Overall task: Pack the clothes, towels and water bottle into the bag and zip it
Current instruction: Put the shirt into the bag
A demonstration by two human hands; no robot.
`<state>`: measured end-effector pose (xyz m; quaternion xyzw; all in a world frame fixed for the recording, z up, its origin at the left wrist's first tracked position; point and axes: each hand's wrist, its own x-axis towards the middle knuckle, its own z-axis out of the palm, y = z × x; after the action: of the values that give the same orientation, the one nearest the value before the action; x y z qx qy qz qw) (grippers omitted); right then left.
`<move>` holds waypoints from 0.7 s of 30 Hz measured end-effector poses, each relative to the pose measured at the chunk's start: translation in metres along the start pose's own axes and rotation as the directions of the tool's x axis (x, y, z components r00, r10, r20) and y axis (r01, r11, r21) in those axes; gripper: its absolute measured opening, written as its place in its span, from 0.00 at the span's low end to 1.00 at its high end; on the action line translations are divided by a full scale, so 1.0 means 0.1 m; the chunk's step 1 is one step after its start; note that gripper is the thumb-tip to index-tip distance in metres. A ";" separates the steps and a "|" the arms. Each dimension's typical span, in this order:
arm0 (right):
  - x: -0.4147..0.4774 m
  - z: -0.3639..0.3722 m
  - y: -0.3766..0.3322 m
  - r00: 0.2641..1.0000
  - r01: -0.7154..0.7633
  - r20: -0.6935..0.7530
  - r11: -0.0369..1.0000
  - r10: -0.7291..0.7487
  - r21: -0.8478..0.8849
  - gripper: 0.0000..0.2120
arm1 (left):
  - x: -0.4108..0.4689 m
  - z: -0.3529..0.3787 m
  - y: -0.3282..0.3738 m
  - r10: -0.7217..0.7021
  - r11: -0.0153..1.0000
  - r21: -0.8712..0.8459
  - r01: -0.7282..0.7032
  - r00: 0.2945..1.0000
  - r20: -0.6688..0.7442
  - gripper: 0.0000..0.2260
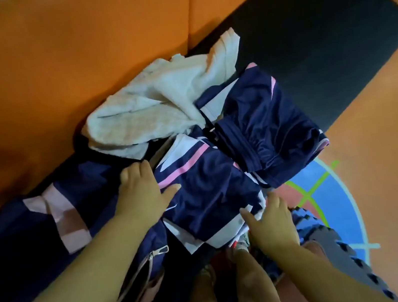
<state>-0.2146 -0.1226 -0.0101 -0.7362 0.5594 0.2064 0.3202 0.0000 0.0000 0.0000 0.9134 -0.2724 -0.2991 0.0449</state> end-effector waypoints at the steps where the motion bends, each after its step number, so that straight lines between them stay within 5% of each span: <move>1: 0.02 0.09 -0.01 0.999 -0.052 -0.013 0.998 0.053 0.020 0.39 | 0.08 0.06 0.01 -0.025 0.999 0.036 0.023 0.998 0.050 0.39; 5: 0.11 0.43 -0.11 0.978 -0.199 -0.031 0.970 0.205 0.138 0.50 | 0.35 0.23 0.00 -0.063 0.996 0.071 0.053 0.985 0.158 0.48; 10: 0.27 0.68 -0.16 0.962 -0.254 -0.019 0.920 0.271 0.300 0.51 | 0.55 0.32 0.00 -0.079 0.996 -0.019 0.085 0.978 0.193 0.52; 16: 0.30 0.74 -0.06 0.957 -0.257 0.013 0.822 0.291 0.509 0.52 | 0.43 0.43 0.12 -0.114 0.985 -0.114 0.131 0.983 0.141 0.42; 21: 0.26 0.64 0.14 0.921 -0.349 0.138 0.616 0.364 0.706 0.49 | 0.18 0.56 0.22 -0.181 0.968 -0.148 0.201 0.974 0.139 0.38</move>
<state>-0.2173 -0.0983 -0.0759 -0.4279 0.7323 0.0236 0.5292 -0.0303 -0.0240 -0.0502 0.9083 -0.1602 -0.3795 0.0725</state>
